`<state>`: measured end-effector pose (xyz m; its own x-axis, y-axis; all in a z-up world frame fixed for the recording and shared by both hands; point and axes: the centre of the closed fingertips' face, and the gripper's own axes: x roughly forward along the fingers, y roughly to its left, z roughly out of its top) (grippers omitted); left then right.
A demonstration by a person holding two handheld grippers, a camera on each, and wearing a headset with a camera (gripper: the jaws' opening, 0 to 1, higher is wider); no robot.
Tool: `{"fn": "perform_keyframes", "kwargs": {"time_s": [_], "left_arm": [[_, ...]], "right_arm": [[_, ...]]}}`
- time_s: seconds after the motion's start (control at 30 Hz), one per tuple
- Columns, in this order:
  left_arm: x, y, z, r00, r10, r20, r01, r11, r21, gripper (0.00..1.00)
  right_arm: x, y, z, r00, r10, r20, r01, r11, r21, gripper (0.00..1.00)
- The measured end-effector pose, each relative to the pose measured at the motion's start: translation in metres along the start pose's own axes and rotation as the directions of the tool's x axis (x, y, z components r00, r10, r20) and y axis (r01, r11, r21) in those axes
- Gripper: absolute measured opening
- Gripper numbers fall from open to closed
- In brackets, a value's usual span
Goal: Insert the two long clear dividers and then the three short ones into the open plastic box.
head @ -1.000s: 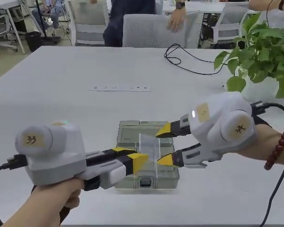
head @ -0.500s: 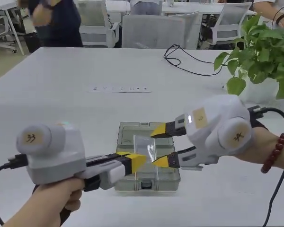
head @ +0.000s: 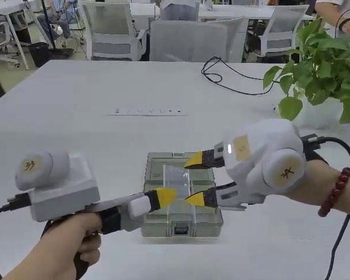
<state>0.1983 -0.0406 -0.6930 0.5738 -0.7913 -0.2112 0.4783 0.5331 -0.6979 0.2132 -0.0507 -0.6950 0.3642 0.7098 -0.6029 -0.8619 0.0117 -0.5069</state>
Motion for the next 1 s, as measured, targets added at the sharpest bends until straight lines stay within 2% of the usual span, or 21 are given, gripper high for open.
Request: {"fn": "perform_keyframes", "kwargs": {"time_s": [0.2,0.23,0.27,0.37,0.4,0.47,0.5,0.57,0.67,0.87,0.9,0.97,1.0], "left_arm": [[-0.002,0.001,0.0,0.9997,0.022,-0.005,-0.022,0.999,0.029,0.0],[-0.003,0.001,0.0,0.9996,0.026,-0.01,-0.026,0.999,0.04,0.0],[-0.004,0.004,0.0,0.999,0.044,-0.012,-0.043,0.996,0.075,0.0],[-0.007,0.011,-0.004,0.9949,0.087,-0.05,-0.077,0.98,0.182,0.0],[-0.008,0.015,-0.006,0.9925,0.103,-0.066,-0.084,0.968,0.235,0.0],[-0.009,0.019,-0.008,0.9892,0.121,-0.082,-0.092,0.951,0.296,0.0],[-0.01,0.019,-0.009,0.9882,0.125,-0.088,-0.092,0.946,0.311,0.0],[-0.009,0.018,-0.011,0.988,0.124,-0.093,-0.089,0.946,0.311,0.0],[-0.008,0.018,-0.013,0.9868,0.116,-0.113,-0.065,0.924,0.378,0.0],[-0.008,0.016,-0.019,0.9791,0.121,-0.164,-0.019,0.854,0.521,0.0],[-0.008,0.015,-0.02,0.9778,0.12,-0.172,-0.009,0.843,0.537,0.0],[-0.009,0.015,-0.024,0.9728,0.121,-0.197,0.016,0.814,0.58,0.0],[-0.009,0.014,-0.025,0.9711,0.122,-0.205,0.023,0.809,0.587,0.0]], "right_arm": [[0.0,-0.001,0.0,0.9999,-0.009,0.009,0.009,0.999,0.032,0.35],[0.0,-0.001,0.0,0.9999,-0.007,0.011,0.007,0.999,0.04,0.36],[-0.001,0.0,0.0,0.9999,0.0,0.015,-0.001,0.998,0.063,0.36],[-0.001,-0.001,0.001,0.9994,0.008,0.034,-0.012,0.994,0.11,0.37],[-0.002,0.0,0.002,0.9988,0.012,0.048,-0.019,0.99,0.137,0.37],[-0.002,0.0,0.004,0.9975,0.024,0.067,-0.035,0.984,0.172,0.36],[-0.002,0.0,0.005,0.997,0.024,0.074,-0.038,0.982,0.186,0.36],[-0.002,-0.001,0.006,0.9963,0.025,0.083,-0.041,0.978,0.204,0.35],[-0.002,0.001,0.009,0.9932,0.045,0.108,-0.07,0.967,0.244,0.35],[-0.004,0.005,0.011,0.986,0.086,0.143,-0.123,0.955,0.271,0.33],[-0.005,0.008,0.012,0.9824,0.108,0.153,-0.147,0.951,0.273,0.32],[-0.005,0.012,0.013,0.978,0.132,0.161,-0.173,0.947,0.27,0.31],[-0.005,0.015,0.013,0.9752,0.15,0.162,-0.19,0.945,0.265,0.31]]}}
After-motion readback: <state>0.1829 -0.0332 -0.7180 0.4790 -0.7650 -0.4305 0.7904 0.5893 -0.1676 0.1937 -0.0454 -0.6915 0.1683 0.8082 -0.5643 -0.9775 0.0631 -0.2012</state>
